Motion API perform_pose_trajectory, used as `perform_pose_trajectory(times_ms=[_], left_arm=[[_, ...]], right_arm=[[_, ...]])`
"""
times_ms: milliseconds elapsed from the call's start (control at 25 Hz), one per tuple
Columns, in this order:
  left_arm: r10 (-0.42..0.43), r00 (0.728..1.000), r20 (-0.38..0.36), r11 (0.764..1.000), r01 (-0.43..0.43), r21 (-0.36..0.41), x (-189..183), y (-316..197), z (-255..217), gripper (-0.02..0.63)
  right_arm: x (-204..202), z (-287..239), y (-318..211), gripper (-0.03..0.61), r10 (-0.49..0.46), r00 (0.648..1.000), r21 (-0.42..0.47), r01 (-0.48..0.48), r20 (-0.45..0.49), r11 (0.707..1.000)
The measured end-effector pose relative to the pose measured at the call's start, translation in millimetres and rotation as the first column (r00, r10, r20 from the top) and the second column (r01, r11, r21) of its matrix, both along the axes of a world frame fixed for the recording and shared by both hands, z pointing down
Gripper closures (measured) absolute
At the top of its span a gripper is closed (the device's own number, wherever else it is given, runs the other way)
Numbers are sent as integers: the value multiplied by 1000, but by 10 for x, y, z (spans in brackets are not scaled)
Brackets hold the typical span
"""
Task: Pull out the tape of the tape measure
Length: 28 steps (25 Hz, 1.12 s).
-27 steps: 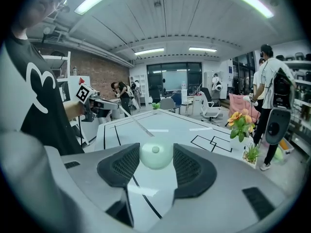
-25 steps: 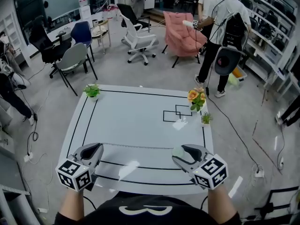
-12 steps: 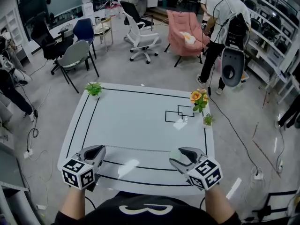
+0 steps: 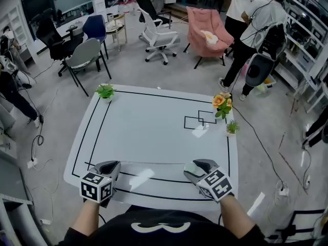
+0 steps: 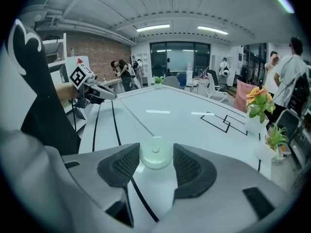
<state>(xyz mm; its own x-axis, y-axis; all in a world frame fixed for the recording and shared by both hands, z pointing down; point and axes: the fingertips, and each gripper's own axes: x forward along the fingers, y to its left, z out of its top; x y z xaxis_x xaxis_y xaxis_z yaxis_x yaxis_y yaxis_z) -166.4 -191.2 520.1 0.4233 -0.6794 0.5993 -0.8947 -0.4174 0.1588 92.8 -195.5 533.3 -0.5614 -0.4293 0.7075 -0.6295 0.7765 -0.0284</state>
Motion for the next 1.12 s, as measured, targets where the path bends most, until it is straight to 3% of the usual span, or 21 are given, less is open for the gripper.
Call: perform_pose_trajectory(times_ms=[280,480,760,960,1120], left_arm=[[11,996,84,999,-7,-45,9,14,275,600],[54,982,184,996,-40,-77,50,17,436,600],[77,964,255,992,-49,-116,84,29,565,598],[79,959,271,992,-48,-120,51,42,579,594],[58,965,254,993,-31,-111,5,18,569,534]], right_arm=[[-10,224,-28,357,-15,999,-26,13,-49,1000],[9,359,-31,357,-17,997,-50,14,-72,999],[35,435,-12,357,-27,997,-64,22,-74,998],[22,439,2,357,-31,998,-76,27,-47,997],[18,429,24,354,-35,999,-70,34,-23,997]])
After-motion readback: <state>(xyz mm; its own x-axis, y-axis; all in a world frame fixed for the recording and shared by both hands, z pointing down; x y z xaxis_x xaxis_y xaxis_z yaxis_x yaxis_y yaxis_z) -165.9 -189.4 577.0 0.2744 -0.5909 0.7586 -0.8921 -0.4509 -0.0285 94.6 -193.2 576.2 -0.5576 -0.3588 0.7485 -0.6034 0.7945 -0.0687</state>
